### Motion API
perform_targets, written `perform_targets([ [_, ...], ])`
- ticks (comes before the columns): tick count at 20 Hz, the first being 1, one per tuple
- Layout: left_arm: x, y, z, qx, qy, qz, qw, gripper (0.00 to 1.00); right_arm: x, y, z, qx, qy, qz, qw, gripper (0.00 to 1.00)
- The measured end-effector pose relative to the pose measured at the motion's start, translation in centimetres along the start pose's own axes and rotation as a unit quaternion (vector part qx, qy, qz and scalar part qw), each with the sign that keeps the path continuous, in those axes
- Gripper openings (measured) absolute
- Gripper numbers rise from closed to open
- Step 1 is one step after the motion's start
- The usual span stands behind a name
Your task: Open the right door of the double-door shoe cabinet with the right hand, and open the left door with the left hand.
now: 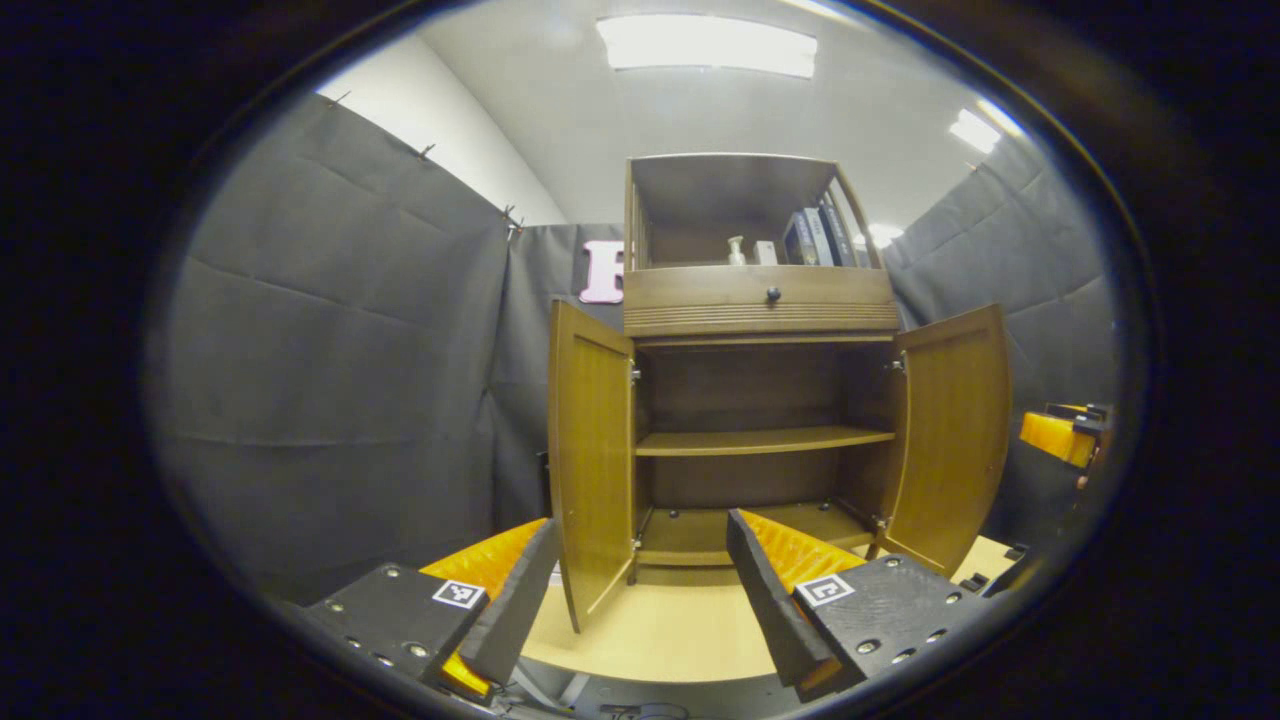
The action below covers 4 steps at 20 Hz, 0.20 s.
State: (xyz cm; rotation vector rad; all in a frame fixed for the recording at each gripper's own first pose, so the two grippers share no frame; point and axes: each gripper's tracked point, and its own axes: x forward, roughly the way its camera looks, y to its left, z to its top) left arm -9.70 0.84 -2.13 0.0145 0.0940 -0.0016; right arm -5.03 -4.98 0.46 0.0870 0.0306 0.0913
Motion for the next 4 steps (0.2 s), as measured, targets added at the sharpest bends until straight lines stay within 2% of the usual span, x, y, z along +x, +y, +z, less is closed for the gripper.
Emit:
perform_targets([
  [1,0.05,0.07,0.09,-0.003,-0.001,0.002,1.000,0.97,0.11,-0.04,-0.02,0.001,0.000,-0.001,1.000,0.96],
  [4,0.19,0.45,0.31,-0.011,-0.004,0.005,1.000,0.97,0.28,-0.07,-0.23,0.001,0.003,-0.001,1.000,0.96],
])
